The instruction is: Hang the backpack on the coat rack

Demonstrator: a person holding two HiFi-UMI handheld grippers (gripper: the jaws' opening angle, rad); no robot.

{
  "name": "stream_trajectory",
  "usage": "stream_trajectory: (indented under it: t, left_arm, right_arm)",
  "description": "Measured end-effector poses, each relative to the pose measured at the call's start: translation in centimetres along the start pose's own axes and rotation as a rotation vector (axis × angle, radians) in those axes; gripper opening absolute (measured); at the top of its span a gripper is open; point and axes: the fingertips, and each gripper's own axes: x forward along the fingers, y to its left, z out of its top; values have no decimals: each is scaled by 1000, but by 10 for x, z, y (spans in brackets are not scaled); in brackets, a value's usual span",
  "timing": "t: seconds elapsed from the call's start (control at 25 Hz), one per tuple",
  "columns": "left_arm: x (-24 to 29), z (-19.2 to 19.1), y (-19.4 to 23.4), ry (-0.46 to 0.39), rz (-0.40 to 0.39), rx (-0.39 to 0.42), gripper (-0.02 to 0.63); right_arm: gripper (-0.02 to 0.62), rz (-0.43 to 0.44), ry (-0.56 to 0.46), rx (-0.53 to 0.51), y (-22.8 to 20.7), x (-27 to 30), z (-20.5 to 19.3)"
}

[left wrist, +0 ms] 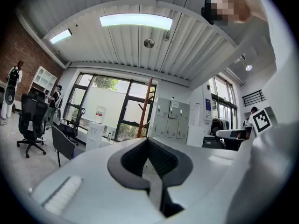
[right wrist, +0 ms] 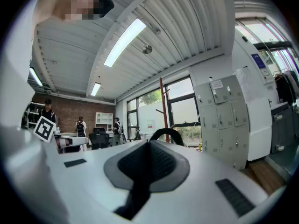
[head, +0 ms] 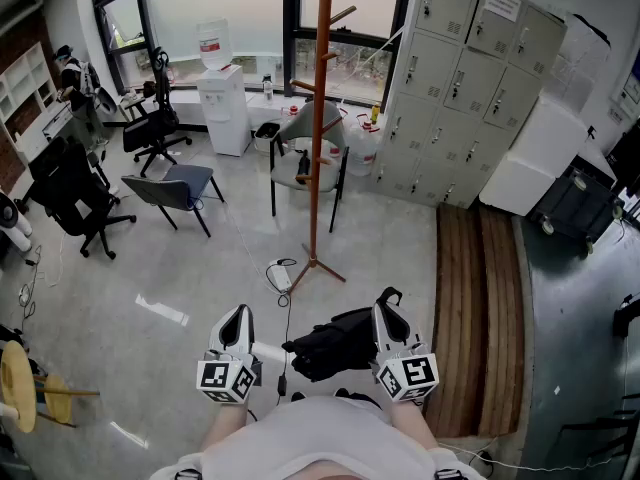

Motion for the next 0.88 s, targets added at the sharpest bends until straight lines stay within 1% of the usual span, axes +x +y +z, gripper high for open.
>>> stream_trajectory:
  t: [0.16,0.44,0.6,0.88]
  left_arm:
    - [-7,2,-11,6,2,19,11]
    - [-2,8,-33,-7,-11,46,10]
    - [0,4,-44,-4,-20,55,10]
    - [7,2,-58,5,-5,65,10]
  right_arm:
    - [19,28,33,5,16,-5,-4]
    - [19,74,53,1,22,-1,-10]
    - [19,58,56,6,11,-6,-12]
    - [19,32,51,2,-20,-10,-7]
